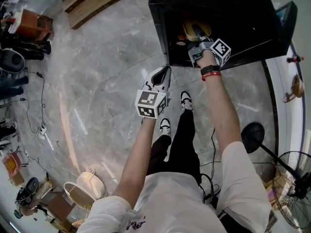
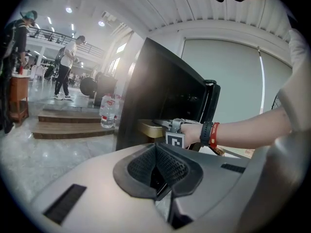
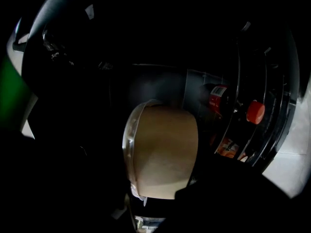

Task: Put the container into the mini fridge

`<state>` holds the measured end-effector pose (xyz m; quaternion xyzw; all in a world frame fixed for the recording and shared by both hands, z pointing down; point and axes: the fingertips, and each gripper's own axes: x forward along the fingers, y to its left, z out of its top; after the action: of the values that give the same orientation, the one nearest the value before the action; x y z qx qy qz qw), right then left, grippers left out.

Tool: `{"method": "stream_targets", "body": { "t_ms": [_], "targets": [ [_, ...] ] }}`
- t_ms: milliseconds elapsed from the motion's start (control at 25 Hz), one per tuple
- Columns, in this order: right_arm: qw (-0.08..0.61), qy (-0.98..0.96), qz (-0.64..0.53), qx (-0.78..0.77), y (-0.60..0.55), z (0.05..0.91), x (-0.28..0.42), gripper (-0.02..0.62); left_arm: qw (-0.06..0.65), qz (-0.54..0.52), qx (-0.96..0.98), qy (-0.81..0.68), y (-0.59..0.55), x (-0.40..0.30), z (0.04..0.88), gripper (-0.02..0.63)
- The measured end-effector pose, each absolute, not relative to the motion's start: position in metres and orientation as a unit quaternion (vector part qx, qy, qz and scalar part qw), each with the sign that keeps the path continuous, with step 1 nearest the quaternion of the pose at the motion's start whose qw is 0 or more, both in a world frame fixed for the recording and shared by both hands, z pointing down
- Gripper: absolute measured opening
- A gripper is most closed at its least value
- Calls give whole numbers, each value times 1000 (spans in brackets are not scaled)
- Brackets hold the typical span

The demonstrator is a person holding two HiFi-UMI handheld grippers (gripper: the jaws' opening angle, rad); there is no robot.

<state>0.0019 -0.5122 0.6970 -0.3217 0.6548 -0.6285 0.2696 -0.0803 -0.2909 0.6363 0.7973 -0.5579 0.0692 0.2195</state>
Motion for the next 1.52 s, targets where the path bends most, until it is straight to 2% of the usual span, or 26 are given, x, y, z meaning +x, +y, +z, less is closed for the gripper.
{"method": "stream_targets", "body": {
  "t_ms": [400,560,680,840,1000,1120,1480,1520],
  "targets": [
    [296,629,-631,-345,-544,719,1,204,236,79,796,-552,-288,-84,660,20],
    [330,597,-638,-359,-552,723,9,224,243,71,792,-555,-287,-89,661,20],
    [320,598,-633,-374,-556,726,10,230,247,71,792,-554,-285,-88,664,20],
    [284,600,-633,-398,-554,739,8,285,255,73,790,-553,-282,-89,674,21],
    [249,604,-625,-427,-549,741,12,296,261,72,791,-549,-280,-84,676,20],
    [217,605,-620,-450,-545,739,12,353,267,70,789,-548,-279,-83,676,20],
    [195,582,-624,-484,-531,737,15,442,277,66,787,-547,-278,-87,677,20],
    [188,576,-626,-491,-528,739,15,468,278,65,786,-548,-278,-87,676,21]
  ]
}}
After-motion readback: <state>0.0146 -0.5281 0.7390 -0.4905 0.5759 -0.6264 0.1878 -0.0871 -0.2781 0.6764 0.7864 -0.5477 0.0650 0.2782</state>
